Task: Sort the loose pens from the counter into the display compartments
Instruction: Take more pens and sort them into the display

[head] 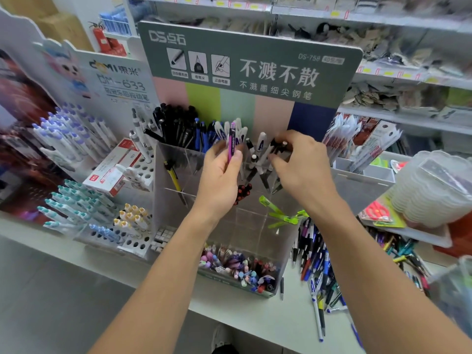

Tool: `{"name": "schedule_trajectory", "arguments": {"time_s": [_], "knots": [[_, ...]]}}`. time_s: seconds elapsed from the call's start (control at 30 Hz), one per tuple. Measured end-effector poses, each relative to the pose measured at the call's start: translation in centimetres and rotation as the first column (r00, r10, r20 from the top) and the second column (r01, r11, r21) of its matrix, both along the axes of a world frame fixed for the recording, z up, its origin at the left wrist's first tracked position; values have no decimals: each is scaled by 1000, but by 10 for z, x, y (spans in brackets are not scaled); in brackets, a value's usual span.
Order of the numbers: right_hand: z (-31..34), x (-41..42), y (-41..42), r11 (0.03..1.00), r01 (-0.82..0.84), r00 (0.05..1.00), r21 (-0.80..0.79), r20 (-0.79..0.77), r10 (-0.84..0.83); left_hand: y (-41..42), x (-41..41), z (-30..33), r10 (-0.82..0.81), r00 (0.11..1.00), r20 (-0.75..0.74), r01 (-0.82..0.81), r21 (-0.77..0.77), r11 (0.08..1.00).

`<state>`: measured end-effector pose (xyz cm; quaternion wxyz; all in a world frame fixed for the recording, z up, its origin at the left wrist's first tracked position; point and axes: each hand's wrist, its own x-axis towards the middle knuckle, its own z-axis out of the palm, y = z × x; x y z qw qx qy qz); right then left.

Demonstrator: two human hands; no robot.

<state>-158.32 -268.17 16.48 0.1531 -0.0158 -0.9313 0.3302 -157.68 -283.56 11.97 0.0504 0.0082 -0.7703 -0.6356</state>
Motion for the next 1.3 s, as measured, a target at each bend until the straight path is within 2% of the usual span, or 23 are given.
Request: {"name": "schedule_trajectory", "arguments": {"time_s": [0.1,0.23,0.3,0.37,0.43,0.67,0.73,0.8,0.87,0.93,1.03,1.1,1.17,1.27,1.3], "knots": [[-2,-2,-4,997,-29,999,-70,23,31,-5,3,1,13,1000,6,-13,-7,1000],[2,-4,-8,990,-132,982,-43,127,136,-14,3,8,-27,1000,-16,28,44,999],[7,-5,-8,994,-104,992,-29,67,106,-18,4,8,-56,998,-33,59,89,994],[12,-8,-10,994,-97,995,48,-8,97,-20,10,5,-66,997,-39,70,131,989],[17,-14,-15,983,-104,994,154,-14,108,-20,17,2,-55,997,-57,64,156,986],[16,-50,-37,908,-167,980,384,169,109,-17,25,-8,23,998,-62,-11,183,983],[25,-53,-34,935,-185,973,303,186,133,-18,26,-6,32,997,-68,-20,179,984],[40,-46,-23,980,-191,975,61,126,182,-20,27,-4,50,995,-82,-35,176,984],[55,-33,-10,971,-192,980,-145,-77,183,-23,27,-2,89,993,-80,-71,197,978],[67,-17,-2,928,-228,945,-296,-297,137,-25,26,-1,129,990,-62,-112,221,969],[69,-9,-6,882,-269,911,-388,-400,102,-25,24,1,142,989,-30,-129,270,954],[60,-18,-18,929,-255,928,-269,-339,157,-25,23,2,148,989,-11,-139,272,952],[44,-31,-33,964,-261,951,-40,-181,250,-24,21,-1,177,984,7,-175,215,961],[26,-45,-50,910,-369,929,190,120,351,-27,18,-6,187,981,52,-193,153,969],[26,-44,-52,886,-390,919,251,169,356,-30,17,-7,176,983,62,-182,124,975]]}}
